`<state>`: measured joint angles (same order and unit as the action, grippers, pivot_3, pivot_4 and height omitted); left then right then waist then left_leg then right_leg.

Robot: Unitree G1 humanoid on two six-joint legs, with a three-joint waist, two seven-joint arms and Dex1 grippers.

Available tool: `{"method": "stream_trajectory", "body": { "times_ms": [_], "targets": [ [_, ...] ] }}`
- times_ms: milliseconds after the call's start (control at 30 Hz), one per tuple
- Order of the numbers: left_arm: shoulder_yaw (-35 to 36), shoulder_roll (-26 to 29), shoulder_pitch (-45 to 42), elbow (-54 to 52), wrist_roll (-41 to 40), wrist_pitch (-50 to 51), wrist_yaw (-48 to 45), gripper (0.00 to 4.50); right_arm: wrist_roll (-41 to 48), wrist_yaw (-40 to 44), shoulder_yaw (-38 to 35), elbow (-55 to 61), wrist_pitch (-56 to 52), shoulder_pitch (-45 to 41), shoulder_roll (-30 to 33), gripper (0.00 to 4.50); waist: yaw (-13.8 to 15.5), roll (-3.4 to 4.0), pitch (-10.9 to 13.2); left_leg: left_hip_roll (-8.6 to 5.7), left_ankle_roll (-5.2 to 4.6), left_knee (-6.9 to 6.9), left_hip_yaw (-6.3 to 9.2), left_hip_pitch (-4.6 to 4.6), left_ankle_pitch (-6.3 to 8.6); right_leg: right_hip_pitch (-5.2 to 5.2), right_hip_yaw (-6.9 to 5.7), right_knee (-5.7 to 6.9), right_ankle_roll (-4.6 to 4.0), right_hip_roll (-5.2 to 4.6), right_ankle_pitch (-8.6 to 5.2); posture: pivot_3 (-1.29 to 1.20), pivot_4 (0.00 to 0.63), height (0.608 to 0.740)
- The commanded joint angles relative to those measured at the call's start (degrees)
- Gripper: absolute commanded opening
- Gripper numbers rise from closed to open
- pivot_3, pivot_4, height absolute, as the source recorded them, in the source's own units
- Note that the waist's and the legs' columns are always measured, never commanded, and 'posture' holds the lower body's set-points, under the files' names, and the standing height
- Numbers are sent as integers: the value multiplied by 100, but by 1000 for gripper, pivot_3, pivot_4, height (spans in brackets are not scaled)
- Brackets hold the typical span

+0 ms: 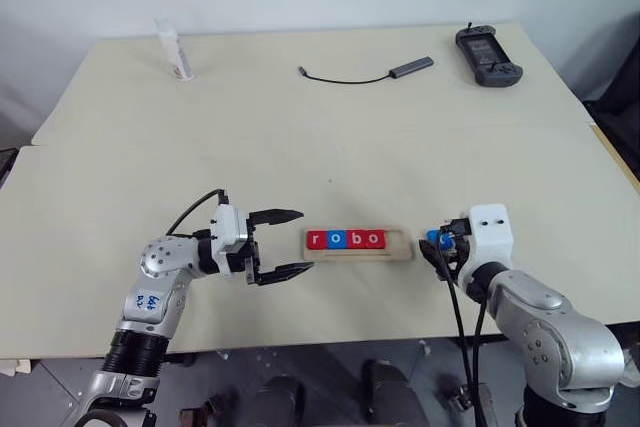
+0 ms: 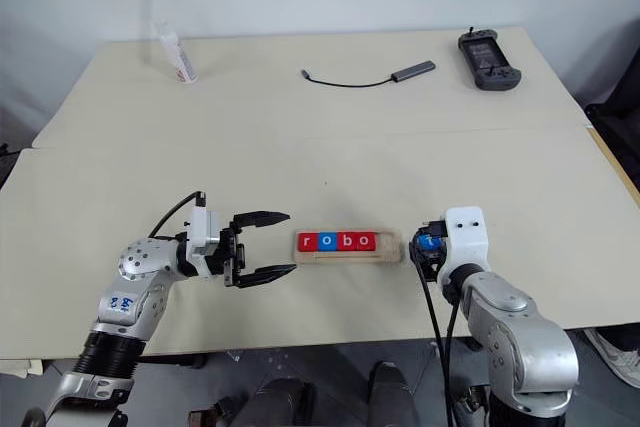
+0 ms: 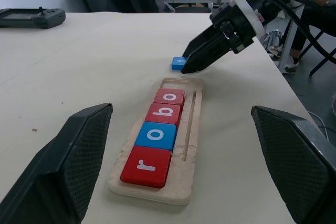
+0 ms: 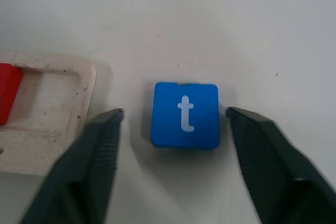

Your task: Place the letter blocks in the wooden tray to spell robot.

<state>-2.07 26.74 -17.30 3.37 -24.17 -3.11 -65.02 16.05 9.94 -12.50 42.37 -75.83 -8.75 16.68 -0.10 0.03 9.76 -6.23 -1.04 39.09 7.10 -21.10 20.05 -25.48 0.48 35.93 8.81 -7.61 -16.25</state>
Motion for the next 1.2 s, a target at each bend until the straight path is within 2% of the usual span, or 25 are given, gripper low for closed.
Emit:
{"method": "stream_trajectory", "body": {
  "times_ms": [33, 167, 233, 267, 333, 433, 533, 700, 833, 967, 1167, 1200],
  "targets": [
    [112, 46, 101, -212, -44, -20, 55, 4500, 423, 878, -323, 55, 165, -135, 941, 4423, 5, 0, 0, -2, -1, 1, 0, -1, 0, 0, -1, -1, 0, -1, 0, 0, 150, 740],
    [163, 102, 167, -248, -52, -26, 87, 4500, 783, 2001, -368, -272, 723, 14, 2158, 4423, 15, -4, 0, 3, -1, -1, 4, -1, 0, 3, -6, -16, 0, 2, 0, 0, 150, 740],
    [191, 108, 215, -324, -42, -24, 142, 4500, 437, 3355, -56, -1003, 2318, 234, 3322, 4423, 28, -3, 0, 1, -2, -1, 1, -2, 0, 4, -5, -18, 0, -2, 0, 0, 150, 740],
    [204, 114, 227, -342, -40, -26, 154, 4500, 272, 3795, 111, -1353, 2978, 269, 3694, 4423, 32, -3, 0, -4, -6, 0, -4, -2, 0, 5, -4, -19, 2, -5, 1, 0, 150, 740],
    [214, 111, 243, -380, -33, -32, 195, 4500, 89, 4368, 416, -2124, 4034, 114, 4040, 4423, 24, -13, 2, -4, -11, 1, -12, 1, 1, 12, -3, -30, 7, -4, 4, 0, 150, 740],
    [188, 89, 291, -508, -9, -15, 280, 4500, -157, 5379, 964, -3432, 5443, -464, 4238, 4423, -16, -24, 1, 6, -9, -1, -16, 6, 1, 15, -4, -32, 7, 1, 4, 0, 150, 740],
    [161, 93, 364, -625, -4, 8, 323, 4500, -420, 6039, 1423, -4441, 6254, -1066, 4211, 4423, -12, -20, 2, 7, -7, 0, -15, 4, 1, 9, -4, -29, 7, 1, 4, 0, 150, 740],
    [194, 156, 520, -852, -30, 91, 413, 4500, -852, 6719, 2035, -5939, 7267, -2086, 3928, 4423, 0, -20, 2, 4, -8, 2, -15, 0, 1, 7, -4, -32, 7, -3, 4, 0, 150, 740],
    [243, 206, 634, -988, -41, 151, 489, 4500, -1018, 6966, 2227, -6530, 7585, -2483, 3717, 4423, 5, -20, 2, 8, -4, 2, -9, -1, 1, 5, -7, -32, 5, 0, 3, 0, 150, 740],
    [268, 231, 750, -1121, -54, 196, 553, 4500, -1142, 7114, 2349, -6900, 7829, -2649, 3578, 3536, 8, -19, 2, 5, -5, 3, -8, -1, 2, 6, -6, -33, 5, -3, 3, 0, 150, 740],
    [276, 244, 762, -1150, -53, 229, 595, 4500, -1040, 7317, 2272, -6847, 7840, -2703, 3512, 1504, 7, -19, 1, 6, -4, 6, -8, 1, 1, 9, -6, -30, 5, -2, 3, 0, 150, 740],
    [277, 244, 769, -1153, -51, 227, 598, 4500, -1010, 7334, 2250, -6806, 7784, -2704, 3515, 1463, 6, -19, 1, 6, -4, 6, -8, 1, 1, 8, -6, -29, 5, -2, 3, 0, 150, 740]
  ]
}}
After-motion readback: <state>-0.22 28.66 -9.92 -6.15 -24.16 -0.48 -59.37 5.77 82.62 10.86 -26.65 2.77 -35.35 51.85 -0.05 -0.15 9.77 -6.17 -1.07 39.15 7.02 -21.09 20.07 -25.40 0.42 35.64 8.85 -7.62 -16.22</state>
